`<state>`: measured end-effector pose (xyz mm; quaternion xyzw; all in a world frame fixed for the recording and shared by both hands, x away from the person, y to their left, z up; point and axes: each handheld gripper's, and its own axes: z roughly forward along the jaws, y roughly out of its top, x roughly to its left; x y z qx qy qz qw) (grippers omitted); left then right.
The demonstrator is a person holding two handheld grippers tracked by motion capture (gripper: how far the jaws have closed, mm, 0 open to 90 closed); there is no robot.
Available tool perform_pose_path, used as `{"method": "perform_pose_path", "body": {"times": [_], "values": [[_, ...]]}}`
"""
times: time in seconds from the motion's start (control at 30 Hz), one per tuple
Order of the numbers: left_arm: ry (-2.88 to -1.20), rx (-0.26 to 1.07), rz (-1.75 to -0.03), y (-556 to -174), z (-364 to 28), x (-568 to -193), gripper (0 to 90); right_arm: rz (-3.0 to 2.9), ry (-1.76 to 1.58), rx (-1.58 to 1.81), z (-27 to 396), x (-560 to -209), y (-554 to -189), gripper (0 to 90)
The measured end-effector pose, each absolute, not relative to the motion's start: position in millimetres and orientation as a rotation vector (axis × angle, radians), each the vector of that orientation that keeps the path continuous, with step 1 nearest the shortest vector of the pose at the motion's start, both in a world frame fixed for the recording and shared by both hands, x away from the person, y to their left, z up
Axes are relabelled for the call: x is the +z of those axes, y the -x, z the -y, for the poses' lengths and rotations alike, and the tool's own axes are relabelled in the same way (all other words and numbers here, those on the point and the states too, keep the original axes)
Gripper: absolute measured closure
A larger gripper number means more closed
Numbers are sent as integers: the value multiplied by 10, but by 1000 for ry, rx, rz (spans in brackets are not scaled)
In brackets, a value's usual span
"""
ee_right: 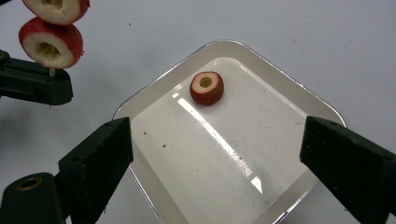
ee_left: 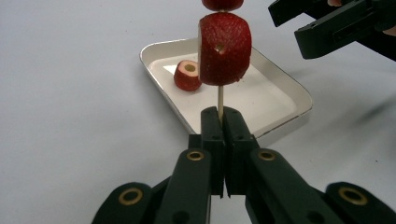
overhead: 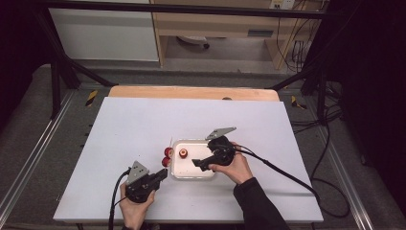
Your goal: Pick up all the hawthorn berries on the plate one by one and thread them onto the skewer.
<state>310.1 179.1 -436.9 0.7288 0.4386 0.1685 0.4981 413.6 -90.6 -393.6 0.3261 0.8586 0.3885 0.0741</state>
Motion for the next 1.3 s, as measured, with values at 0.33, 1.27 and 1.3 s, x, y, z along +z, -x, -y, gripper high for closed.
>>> {"method": "perform_pose_path", "body": {"times": [0.33,1.27,1.3], "values": [[-1760,413,-1069,-3103,-1855,-4363,886,-2634,-837,1045,757,-3922,-4285,104],[-1772,425,-1069,-3112,-1897,-4372,885,-2784,-483,850,437,-4033,-4573,126],[-1772,422,-1069,-3114,-1895,-4375,885,-2791,-471,840,425,-4042,-4576,134]]}}
